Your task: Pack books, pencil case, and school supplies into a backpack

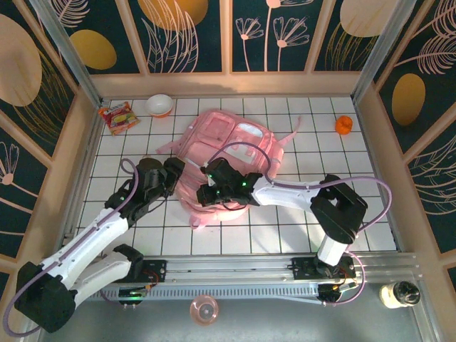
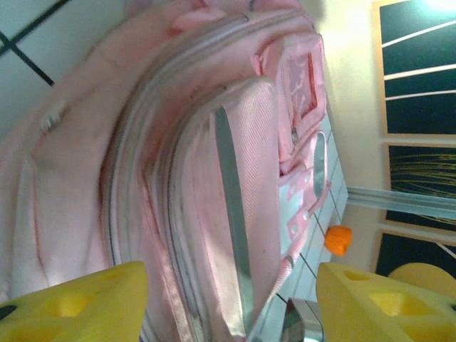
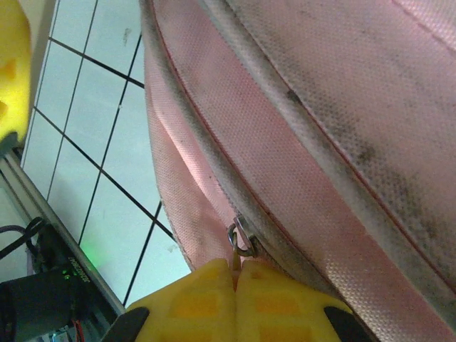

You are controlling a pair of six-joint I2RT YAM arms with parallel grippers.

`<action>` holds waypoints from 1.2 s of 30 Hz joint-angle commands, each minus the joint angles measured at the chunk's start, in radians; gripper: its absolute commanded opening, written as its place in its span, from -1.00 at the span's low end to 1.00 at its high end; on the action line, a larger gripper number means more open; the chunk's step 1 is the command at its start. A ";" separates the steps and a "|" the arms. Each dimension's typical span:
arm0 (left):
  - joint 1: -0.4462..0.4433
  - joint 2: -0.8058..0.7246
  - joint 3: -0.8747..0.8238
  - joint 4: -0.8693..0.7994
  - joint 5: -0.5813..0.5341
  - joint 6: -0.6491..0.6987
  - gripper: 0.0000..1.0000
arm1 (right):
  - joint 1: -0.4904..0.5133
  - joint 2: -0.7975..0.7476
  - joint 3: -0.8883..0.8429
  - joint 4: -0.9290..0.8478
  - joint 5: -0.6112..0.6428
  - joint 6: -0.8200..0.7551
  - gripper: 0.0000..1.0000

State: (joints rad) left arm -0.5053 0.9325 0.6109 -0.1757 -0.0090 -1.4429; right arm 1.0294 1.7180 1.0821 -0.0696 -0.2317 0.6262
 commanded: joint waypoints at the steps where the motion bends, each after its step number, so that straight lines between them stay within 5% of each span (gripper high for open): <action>1: -0.009 0.049 -0.017 -0.006 0.127 -0.067 0.27 | 0.005 0.015 0.036 0.066 -0.041 -0.031 -1.00; 11: -0.012 0.255 0.018 0.048 0.168 -0.018 0.13 | 0.004 -0.003 0.026 0.080 -0.035 -0.029 -1.00; 13: -0.012 0.273 0.011 0.069 0.168 -0.029 -0.06 | 0.004 -0.008 0.021 0.082 -0.035 -0.027 -1.00; 18: -0.009 0.267 0.024 0.045 0.089 -0.021 -0.98 | -0.004 -0.036 -0.003 0.020 -0.015 -0.033 -1.00; 25: 0.037 0.200 0.026 -0.038 -0.005 0.011 -1.00 | -0.110 -0.214 -0.182 -0.155 0.048 -0.064 -1.00; 36: 0.070 0.169 0.021 -0.022 0.014 0.017 -1.00 | -0.400 -0.455 -0.336 -0.289 0.013 -0.138 -1.00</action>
State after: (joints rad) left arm -0.4438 1.1122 0.6189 -0.2115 0.0364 -1.4338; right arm 0.6479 1.2858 0.7551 -0.3092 -0.1970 0.5285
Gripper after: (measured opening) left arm 0.049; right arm 0.037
